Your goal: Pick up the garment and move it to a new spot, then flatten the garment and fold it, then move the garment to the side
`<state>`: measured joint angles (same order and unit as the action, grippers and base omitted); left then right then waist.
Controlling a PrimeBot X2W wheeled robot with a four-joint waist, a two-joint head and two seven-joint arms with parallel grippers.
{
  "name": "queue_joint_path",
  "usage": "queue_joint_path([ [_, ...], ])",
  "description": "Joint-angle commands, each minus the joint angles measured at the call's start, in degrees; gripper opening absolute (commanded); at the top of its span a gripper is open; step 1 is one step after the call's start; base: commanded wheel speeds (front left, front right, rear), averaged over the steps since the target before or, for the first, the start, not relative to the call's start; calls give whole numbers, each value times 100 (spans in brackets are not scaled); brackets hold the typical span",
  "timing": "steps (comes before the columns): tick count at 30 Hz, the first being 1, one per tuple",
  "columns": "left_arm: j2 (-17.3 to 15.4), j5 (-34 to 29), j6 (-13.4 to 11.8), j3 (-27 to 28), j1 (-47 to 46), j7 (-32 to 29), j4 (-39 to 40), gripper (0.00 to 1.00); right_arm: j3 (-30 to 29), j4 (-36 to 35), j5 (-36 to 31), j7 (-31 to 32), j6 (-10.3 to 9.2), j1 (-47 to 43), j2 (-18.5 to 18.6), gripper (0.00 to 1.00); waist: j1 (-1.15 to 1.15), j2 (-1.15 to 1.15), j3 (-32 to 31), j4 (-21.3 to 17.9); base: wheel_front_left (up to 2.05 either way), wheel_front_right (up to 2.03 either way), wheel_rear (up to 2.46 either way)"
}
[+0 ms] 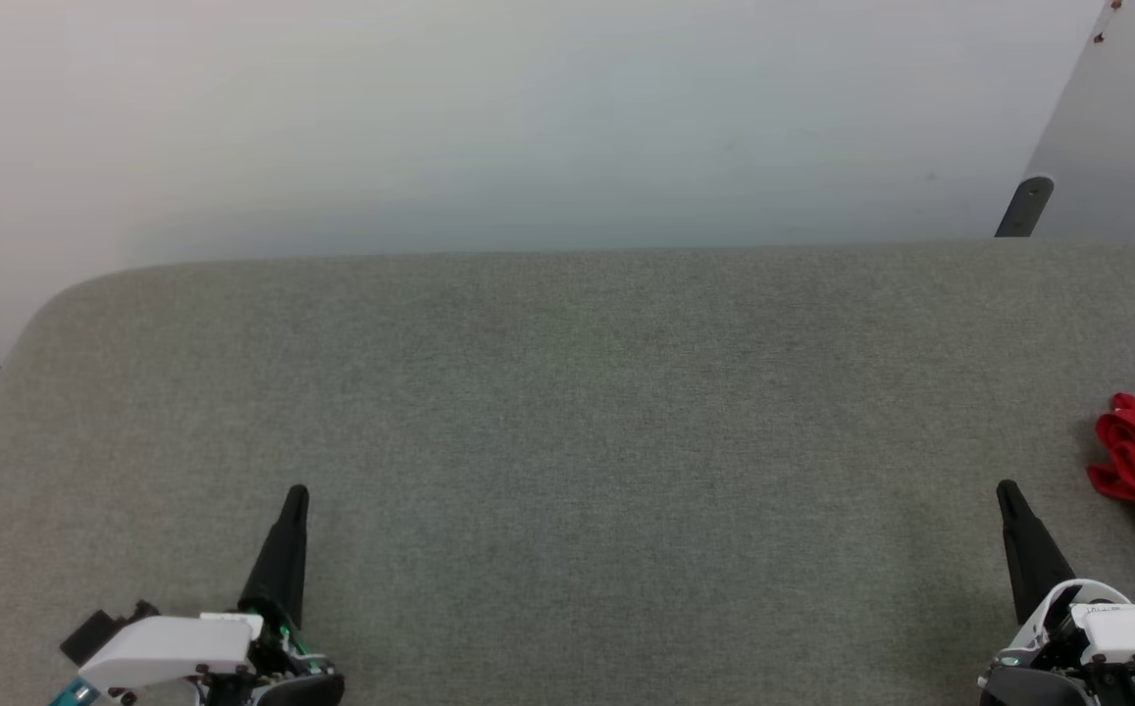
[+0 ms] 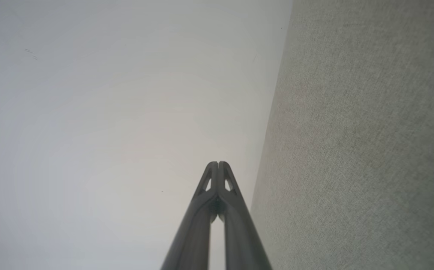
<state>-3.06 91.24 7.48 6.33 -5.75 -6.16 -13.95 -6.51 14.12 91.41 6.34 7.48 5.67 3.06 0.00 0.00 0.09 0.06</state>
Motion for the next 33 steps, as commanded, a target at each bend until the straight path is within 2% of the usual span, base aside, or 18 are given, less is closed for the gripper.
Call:
queue_joint_path([
  [1,17,108,2,22,-74,-39,-13,0,-7,-18,78,27,2,98,-32,0,0,0,4,-3,0,0,0],
  [33,22,122,2,29,-82,-55,-16,0,-4,-14,109,32,2,66,-33,0,0,0,9,-6,0,0,0],
])
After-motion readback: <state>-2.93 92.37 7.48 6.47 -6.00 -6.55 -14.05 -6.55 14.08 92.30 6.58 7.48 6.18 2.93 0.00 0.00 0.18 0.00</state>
